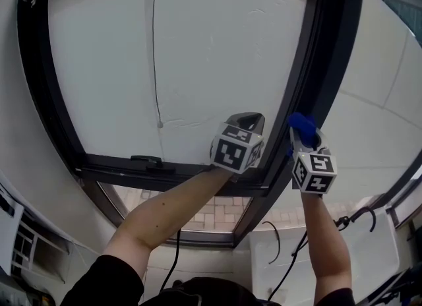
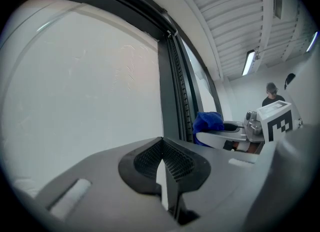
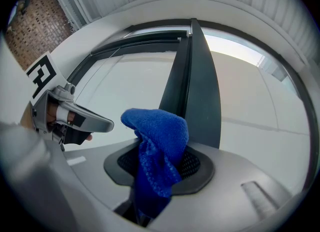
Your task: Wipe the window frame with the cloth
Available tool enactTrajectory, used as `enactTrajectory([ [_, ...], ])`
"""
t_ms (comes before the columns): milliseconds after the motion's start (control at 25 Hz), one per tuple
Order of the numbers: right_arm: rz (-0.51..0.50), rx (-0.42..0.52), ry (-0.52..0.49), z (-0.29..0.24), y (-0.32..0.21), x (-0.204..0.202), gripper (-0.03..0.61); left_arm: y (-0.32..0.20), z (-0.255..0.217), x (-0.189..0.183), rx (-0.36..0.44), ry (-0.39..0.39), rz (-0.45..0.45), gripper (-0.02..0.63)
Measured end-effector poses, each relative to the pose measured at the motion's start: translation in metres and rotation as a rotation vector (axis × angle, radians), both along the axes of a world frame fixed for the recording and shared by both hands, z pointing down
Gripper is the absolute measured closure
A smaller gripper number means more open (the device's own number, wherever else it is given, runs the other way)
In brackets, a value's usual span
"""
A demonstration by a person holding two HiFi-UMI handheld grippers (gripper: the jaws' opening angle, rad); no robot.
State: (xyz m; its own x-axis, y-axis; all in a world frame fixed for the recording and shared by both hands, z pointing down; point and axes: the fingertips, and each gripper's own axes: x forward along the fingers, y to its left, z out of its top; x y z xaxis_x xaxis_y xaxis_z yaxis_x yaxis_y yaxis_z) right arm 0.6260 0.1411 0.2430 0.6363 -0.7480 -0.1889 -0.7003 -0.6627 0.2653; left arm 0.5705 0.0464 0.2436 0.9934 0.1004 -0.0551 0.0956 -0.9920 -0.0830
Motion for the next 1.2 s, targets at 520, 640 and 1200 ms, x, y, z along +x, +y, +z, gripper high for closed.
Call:
enactTrajectory([
  [520,0.014,-0.007,-0.029,0.046,0.000,0.001,0.437,0.005,0.054,0.003,-0.048,-0.036,0.000,0.624],
  [640,0.021,-0.010,-0.047,0.059,0.000,0.001,0.437,0.006,0.068,0.004,-0.056,-0.058,0.003,0.624],
  [1200,0.042,-0.059,-0.119,0.123,-0.001,0.004,0.433,0.015,0.122,0.000,-0.028,-0.114,0.013,0.624],
])
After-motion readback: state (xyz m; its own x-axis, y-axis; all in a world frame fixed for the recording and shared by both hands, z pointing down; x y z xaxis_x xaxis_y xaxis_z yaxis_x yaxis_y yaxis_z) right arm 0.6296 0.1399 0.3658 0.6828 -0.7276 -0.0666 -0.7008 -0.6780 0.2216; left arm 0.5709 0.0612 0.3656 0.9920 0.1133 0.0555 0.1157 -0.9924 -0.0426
